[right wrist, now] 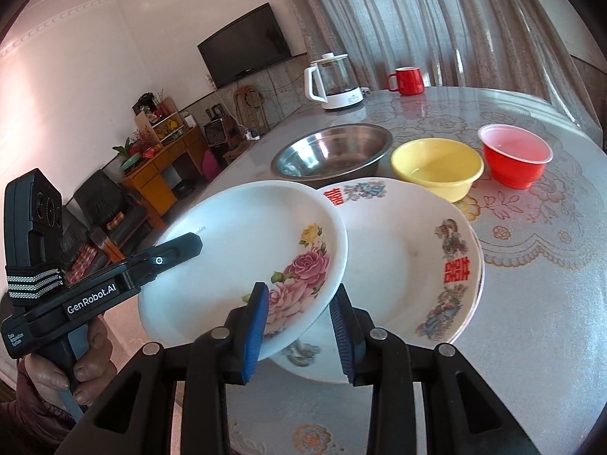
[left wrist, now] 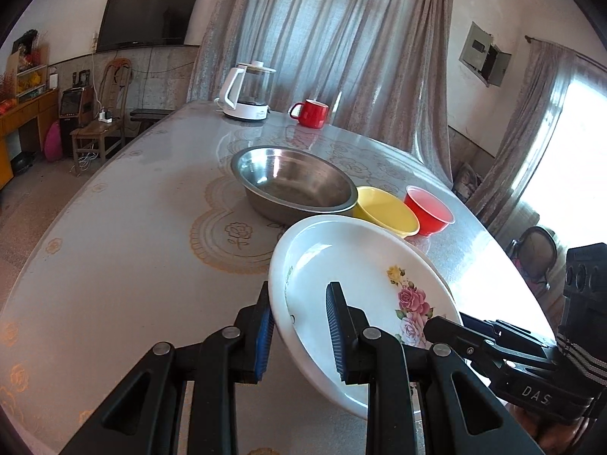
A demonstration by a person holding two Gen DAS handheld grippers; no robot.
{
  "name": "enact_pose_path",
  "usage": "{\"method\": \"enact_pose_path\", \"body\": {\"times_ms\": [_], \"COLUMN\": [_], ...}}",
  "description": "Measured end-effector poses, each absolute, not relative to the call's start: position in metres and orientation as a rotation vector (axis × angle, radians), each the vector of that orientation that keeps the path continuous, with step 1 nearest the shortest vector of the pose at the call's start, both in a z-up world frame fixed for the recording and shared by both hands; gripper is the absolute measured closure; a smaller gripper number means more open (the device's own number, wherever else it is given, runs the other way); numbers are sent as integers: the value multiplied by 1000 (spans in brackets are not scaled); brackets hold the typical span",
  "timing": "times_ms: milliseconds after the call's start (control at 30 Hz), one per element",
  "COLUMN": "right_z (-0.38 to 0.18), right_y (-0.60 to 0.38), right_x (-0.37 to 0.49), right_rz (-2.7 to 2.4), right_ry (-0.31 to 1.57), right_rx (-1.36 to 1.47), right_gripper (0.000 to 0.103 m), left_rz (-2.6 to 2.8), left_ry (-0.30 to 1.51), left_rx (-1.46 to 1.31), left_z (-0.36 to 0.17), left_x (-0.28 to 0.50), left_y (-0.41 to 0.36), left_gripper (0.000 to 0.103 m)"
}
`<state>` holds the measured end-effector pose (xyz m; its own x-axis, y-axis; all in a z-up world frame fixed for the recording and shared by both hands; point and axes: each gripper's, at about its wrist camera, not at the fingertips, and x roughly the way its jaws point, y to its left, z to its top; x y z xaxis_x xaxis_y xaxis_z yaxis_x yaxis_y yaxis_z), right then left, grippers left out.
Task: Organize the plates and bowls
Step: 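Lift the pink-rose plate and carry it toward the plate stack, then lower the pink-rose plate onto the double-happiness plate with both tools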
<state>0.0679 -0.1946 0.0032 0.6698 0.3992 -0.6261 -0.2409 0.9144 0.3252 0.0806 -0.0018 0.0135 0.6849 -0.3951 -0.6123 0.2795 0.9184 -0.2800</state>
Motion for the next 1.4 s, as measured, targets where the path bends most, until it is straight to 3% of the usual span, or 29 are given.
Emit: {"method": "enact_pose_path", "body": {"times_ms": [333, 967, 1267, 1400], "right_z": [-5, -13, -13, -14], "right_y": [-236, -228, -215, -208], "right_x": [78, 87, 88, 87], "right_rz": [221, 168, 119, 115], "right_ry": [779, 796, 784, 773], "right_rx": [245, 153, 29, -29], "right_gripper": [70, 66, 61, 50], "left_rz": [-440, -436, -421, -425], "left_ry": [803, 844, 837, 823], "left_rx": [-131, -167, -171, -189], "left_z": [-7, -17, -15, -10], "left_x": [105, 114, 110, 107], "left_y": [-44, -47, -45, -42], "left_gripper": [77, 64, 62, 59]}}
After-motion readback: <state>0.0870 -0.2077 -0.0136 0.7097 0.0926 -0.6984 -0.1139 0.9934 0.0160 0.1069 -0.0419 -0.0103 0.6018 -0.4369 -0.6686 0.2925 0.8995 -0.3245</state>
